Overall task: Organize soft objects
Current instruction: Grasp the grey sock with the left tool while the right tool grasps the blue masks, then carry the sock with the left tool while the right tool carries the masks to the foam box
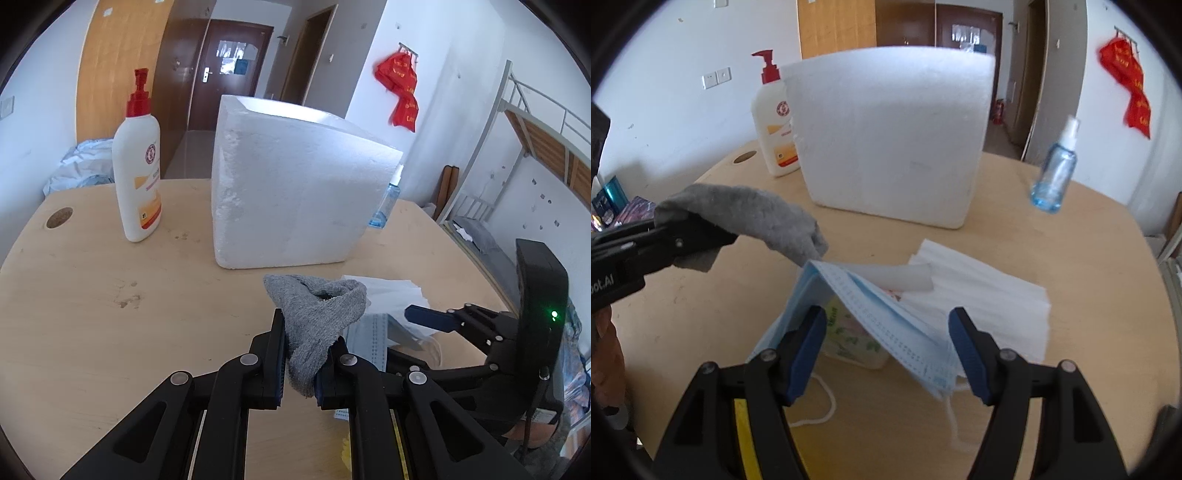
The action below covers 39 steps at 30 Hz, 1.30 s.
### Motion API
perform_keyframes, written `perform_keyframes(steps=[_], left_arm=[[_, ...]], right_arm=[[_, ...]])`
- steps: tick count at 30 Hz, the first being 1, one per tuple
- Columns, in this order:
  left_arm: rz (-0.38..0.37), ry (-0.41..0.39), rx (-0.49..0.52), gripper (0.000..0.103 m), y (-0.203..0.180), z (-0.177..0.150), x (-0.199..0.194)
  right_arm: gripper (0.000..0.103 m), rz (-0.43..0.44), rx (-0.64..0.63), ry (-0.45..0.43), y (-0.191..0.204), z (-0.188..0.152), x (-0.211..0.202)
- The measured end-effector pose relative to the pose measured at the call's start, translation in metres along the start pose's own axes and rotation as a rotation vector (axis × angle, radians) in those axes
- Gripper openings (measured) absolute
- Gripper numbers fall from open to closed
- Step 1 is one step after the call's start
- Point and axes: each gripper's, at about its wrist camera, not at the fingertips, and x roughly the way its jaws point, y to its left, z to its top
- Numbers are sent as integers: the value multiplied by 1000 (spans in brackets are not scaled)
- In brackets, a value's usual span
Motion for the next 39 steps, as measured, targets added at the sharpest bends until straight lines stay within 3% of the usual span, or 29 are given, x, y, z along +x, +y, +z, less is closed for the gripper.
perform_keyframes(steps=[3,5,7,10,13,23,39], left_arm=[[-5,6,-15,12,4,0,2],[-5,10,-22,13,5,1,3],[-6,13,-21,13,5,1,4],[-3,7,-17,13,4,2,3],[-1,2,-14,13,3,2,2],[9,-53,12,13,-8,1,-19],[58,-247,82,13,-42,0,-98]], right_arm=[[63,10,30,-20,-3,0,-2],[33,43,61,-12,-8,0,-2],[16,31,87,-1,-12,-1,0],[16,20,108,13,-17,-5,1],[8,2,91,-23,-12,-6,-10],[8,-15,116,-129,-9,-11,-58],[8,-17,100,-343,11,-9,-140]])
